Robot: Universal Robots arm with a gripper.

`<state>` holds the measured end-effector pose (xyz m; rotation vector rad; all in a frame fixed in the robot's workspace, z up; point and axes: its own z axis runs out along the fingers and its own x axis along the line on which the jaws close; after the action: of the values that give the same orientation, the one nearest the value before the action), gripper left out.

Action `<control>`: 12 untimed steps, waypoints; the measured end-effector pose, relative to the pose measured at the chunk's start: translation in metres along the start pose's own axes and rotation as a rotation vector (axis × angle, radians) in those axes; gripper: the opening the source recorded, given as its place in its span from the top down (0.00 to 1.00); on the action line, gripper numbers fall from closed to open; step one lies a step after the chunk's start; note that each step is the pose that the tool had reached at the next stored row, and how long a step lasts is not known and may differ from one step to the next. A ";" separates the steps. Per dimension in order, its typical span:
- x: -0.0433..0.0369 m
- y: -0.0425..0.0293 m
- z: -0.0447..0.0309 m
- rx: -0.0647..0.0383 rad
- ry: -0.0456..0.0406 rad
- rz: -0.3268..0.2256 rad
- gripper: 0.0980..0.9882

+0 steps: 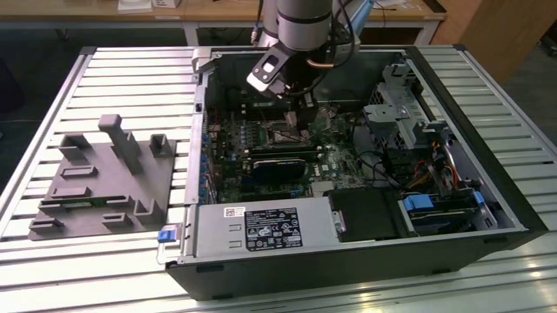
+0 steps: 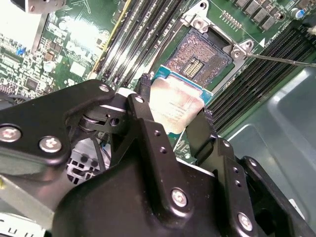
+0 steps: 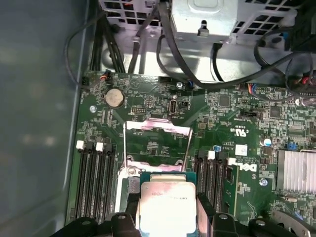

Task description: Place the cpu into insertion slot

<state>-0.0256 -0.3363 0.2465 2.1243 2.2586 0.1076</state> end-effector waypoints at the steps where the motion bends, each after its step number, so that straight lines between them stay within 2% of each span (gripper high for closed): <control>1: 0.0000 0.0000 0.0007 0.000 -0.0001 0.001 0.51; 4: 0.0000 -0.0009 0.0029 0.000 -0.0001 0.001 0.51; 12: 0.0018 -0.0108 0.0097 0.000 -0.0006 0.001 0.51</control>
<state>-0.0357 -0.3349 0.2360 2.1250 2.2574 0.1070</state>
